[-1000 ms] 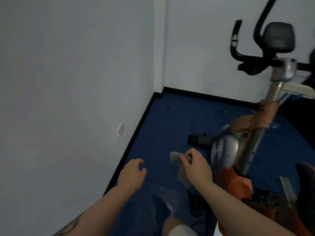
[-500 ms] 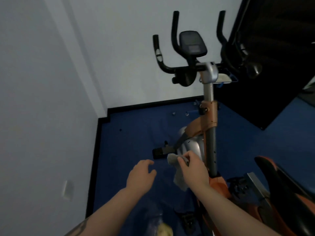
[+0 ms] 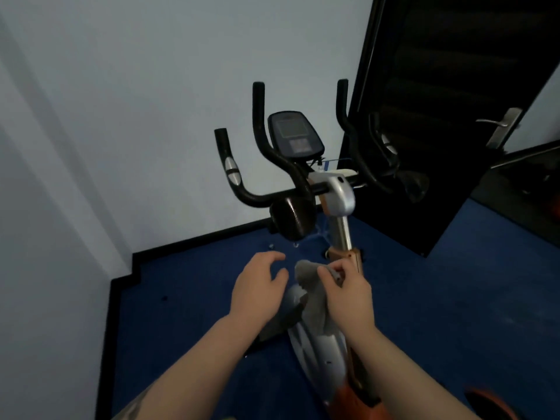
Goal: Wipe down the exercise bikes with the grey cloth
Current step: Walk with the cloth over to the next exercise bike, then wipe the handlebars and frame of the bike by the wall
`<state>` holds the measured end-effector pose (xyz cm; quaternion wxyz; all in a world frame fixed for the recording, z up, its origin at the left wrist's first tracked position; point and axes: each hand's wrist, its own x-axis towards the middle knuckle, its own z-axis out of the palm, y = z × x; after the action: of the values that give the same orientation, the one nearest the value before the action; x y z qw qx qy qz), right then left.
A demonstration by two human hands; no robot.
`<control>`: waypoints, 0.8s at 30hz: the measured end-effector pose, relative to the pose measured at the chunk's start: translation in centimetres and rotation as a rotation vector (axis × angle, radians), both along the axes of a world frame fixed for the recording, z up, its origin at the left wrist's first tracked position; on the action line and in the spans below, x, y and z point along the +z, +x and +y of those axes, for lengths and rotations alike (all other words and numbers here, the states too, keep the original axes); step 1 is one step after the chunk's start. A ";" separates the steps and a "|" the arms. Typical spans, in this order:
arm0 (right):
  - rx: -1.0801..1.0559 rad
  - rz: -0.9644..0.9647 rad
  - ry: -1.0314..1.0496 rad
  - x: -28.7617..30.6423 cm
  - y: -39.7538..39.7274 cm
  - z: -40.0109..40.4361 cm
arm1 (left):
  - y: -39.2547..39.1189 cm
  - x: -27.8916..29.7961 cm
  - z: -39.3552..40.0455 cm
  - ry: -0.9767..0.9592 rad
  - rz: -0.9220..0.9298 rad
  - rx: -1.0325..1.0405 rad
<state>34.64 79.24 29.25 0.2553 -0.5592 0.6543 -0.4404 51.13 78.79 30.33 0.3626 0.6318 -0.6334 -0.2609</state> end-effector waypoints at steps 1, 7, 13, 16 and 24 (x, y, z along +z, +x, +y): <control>-0.038 -0.039 -0.014 0.7 0.2 -1.2 | 0.4 0.7 -1.4 -0.042 0.019 0.009; -0.274 -0.257 -0.298 6.1 2.9 -6.9 | 3.3 4.4 -9.2 -0.221 0.164 0.033; -0.026 0.251 -0.297 6.3 6.5 -11.6 | 3.5 3.8 -14.5 -0.149 0.264 -0.116; 0.057 0.503 -0.298 3.7 6.1 -11.2 | 2.6 2.2 -14.8 -0.054 0.405 -0.123; 0.123 0.591 -0.435 1.1 5.8 -13.0 | -0.2 0.2 -13.2 0.021 0.815 -0.172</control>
<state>40.40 66.22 30.34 -0.0438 -0.7417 0.5561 -0.3726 50.88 65.54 30.49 0.5540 0.4254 -0.4860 -0.5253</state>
